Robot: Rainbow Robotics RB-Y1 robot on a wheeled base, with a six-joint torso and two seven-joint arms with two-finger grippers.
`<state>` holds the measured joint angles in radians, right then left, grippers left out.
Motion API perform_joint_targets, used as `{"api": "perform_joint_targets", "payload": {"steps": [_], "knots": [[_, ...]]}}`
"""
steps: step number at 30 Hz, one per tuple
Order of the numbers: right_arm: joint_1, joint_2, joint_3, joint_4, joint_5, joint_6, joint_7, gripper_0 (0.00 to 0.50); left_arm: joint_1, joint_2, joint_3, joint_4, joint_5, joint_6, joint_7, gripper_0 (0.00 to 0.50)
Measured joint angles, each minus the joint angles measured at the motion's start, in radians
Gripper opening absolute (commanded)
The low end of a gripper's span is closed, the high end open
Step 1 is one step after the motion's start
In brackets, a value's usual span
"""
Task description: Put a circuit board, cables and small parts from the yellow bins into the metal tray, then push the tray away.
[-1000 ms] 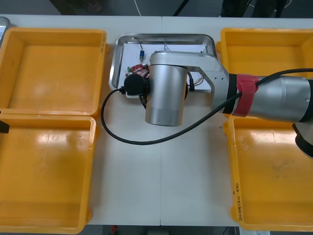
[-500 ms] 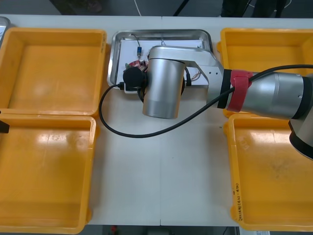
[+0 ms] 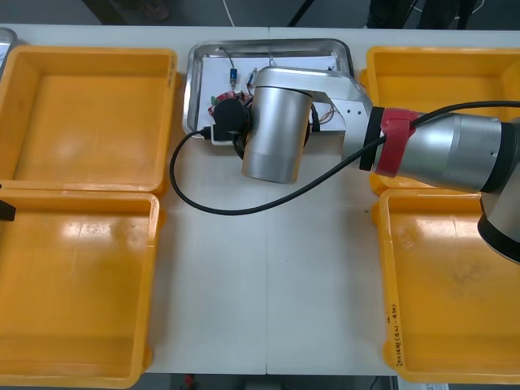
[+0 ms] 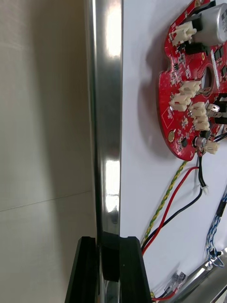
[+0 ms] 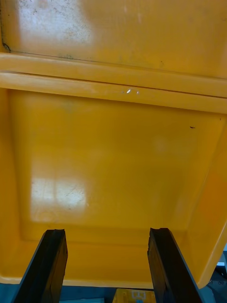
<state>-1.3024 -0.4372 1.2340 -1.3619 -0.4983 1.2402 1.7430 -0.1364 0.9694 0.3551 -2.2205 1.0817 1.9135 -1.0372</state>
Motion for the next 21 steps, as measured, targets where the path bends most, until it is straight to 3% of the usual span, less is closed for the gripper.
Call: {"api": "perform_joint_targets", "payload": {"steps": [21], "knots": [[-0.013, 0.054, 0.000, 0.157, 0.001, -0.092, 0.010, 0.000, 0.000, 0.000, 0.000, 0.000, 0.000, 0.000, 0.000, 0.500]]}}
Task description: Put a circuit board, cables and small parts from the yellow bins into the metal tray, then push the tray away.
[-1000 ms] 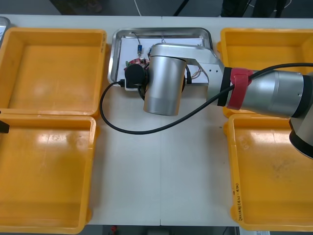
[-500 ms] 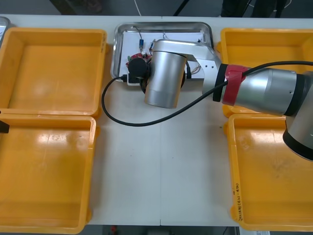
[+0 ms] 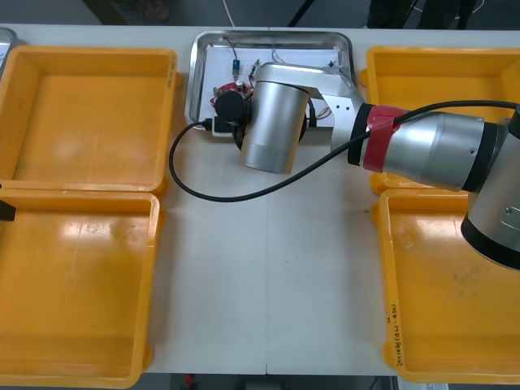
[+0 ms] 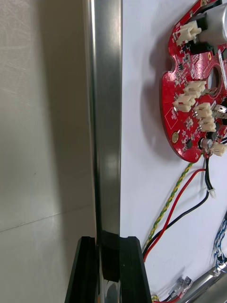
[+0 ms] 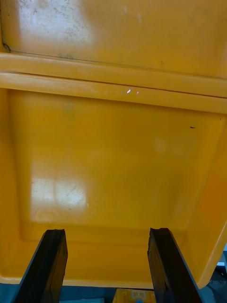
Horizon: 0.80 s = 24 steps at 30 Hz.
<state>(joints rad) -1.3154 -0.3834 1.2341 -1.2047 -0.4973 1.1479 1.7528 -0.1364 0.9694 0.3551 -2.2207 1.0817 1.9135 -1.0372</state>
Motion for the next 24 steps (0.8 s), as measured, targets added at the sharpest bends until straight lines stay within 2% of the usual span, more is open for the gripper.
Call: {"api": "perform_joint_targets", "payload": {"steps": [12, 13, 14, 15, 17, 18, 19, 20, 24], "knots": [[-0.001, 0.002, 0.024, 0.031, 0.009, -0.055, 0.034, 0.000, 0.000, 0.000, 0.000, 0.000, 0.000, 0.000, 0.000, 0.500], [-0.001, 0.002, 0.024, 0.033, 0.009, -0.056, 0.034, 0.027, 0.000, 0.000, 0.000, 0.000, 0.000, 0.000, 0.000, 0.500], [-0.001, 0.002, 0.024, 0.035, 0.009, -0.056, 0.034, 0.113, 0.000, 0.000, 0.000, 0.000, 0.000, 0.000, 0.000, 0.500], [-0.001, 0.003, 0.024, 0.036, 0.009, -0.056, 0.034, 0.159, 0.000, 0.000, 0.000, 0.000, 0.000, 0.000, 0.000, 0.500], [-0.001, 0.006, 0.024, 0.040, 0.009, -0.056, 0.034, 0.342, 0.000, 0.000, 0.000, 0.000, 0.000, 0.000, 0.000, 0.500], [-0.001, 0.007, 0.024, 0.042, 0.009, -0.056, 0.034, 0.403, 0.000, 0.000, 0.000, 0.000, 0.000, 0.000, 0.000, 0.500], [-0.001, 0.007, 0.024, 0.044, 0.009, -0.056, 0.034, 0.433, 0.000, 0.000, 0.000, 0.000, 0.000, 0.000, 0.000, 0.500], [-0.001, 0.007, 0.024, 0.044, 0.009, -0.056, 0.034, 0.493, 0.000, 0.000, 0.000, 0.000, 0.000, 0.000, 0.000, 0.500], [-0.002, 0.008, 0.024, 0.044, 0.009, -0.056, 0.034, 0.500, 0.000, 0.000, 0.000, 0.000, 0.000, 0.000, 0.000, 0.500]]}}
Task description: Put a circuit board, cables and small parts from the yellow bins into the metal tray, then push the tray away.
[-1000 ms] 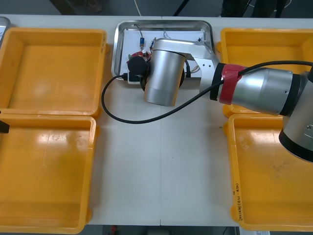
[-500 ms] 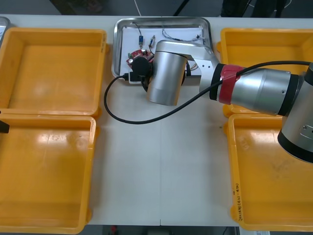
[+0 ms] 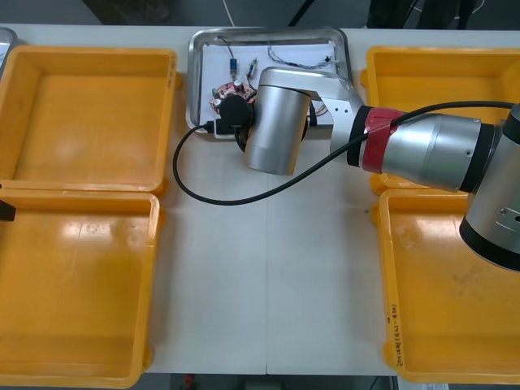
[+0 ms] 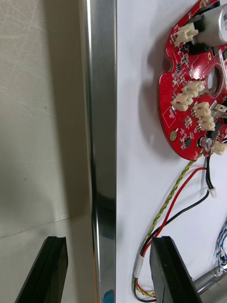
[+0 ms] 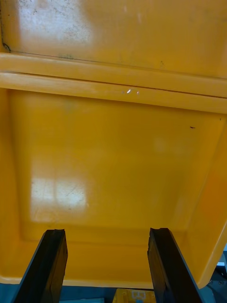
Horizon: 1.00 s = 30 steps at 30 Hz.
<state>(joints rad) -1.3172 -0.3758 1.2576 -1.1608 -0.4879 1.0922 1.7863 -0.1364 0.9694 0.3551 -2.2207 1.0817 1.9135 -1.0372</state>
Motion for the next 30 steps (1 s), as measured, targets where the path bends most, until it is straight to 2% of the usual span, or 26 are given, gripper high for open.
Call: {"api": "perform_joint_targets", "payload": {"steps": [4, 16, 24, 30], "knots": [[-0.003, 0.001, 0.000, -0.001, 0.000, 0.011, 0.000, 0.500, 0.000, 0.000, 0.000, 0.000, 0.000, 0.000, 0.000, 0.500], [-0.014, 0.002, -0.030, -0.064, -0.023, 0.154, 0.000, 0.500, 0.000, 0.000, 0.000, 0.000, 0.000, 0.000, 0.000, 0.500], [-0.013, 0.002, -0.102, -0.182, -0.029, 0.356, 0.000, 0.500, 0.000, 0.000, 0.000, 0.000, 0.000, 0.000, 0.000, 0.500], [0.020, 0.002, -0.222, -0.301, -0.029, 0.531, 0.000, 0.500, 0.000, 0.000, 0.000, 0.000, 0.000, 0.000, 0.000, 0.500]]}}
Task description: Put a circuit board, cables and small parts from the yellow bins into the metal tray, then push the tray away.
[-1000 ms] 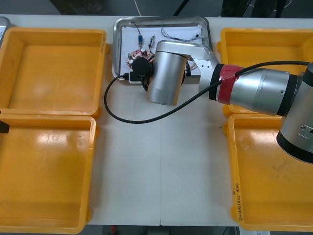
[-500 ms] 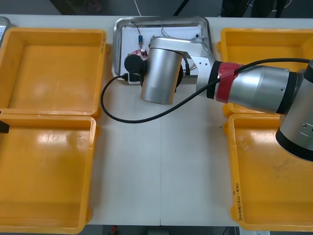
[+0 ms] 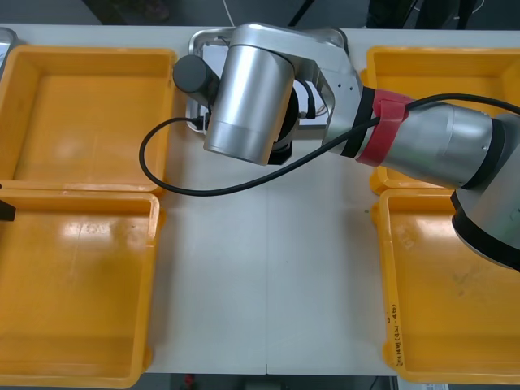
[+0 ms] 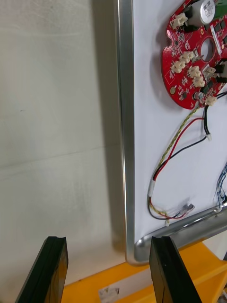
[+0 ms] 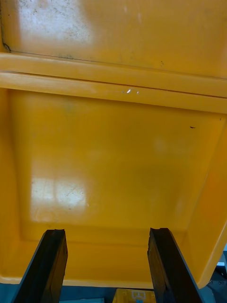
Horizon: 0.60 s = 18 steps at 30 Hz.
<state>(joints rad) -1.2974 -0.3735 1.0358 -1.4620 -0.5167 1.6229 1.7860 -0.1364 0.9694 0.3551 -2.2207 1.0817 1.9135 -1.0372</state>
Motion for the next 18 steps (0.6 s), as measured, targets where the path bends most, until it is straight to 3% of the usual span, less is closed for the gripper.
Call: {"api": "perform_joint_targets", "payload": {"steps": [5, 9, 18], "knots": [[0.050, 0.000, -0.113, -0.106, 0.000, 0.164, -0.016, 0.500, 0.000, 0.000, 0.000, 0.000, 0.000, 0.000, 0.000, 0.500], [0.098, -0.004, -0.201, -0.212, 0.000, 0.288, -0.141, 0.500, 0.000, 0.000, 0.000, 0.000, 0.000, 0.000, 0.000, 0.500], [0.213, -0.042, -0.342, -0.442, -0.001, 0.293, -0.294, 0.500, 0.000, 0.000, 0.000, 0.000, 0.000, 0.000, 0.000, 0.500]]}}
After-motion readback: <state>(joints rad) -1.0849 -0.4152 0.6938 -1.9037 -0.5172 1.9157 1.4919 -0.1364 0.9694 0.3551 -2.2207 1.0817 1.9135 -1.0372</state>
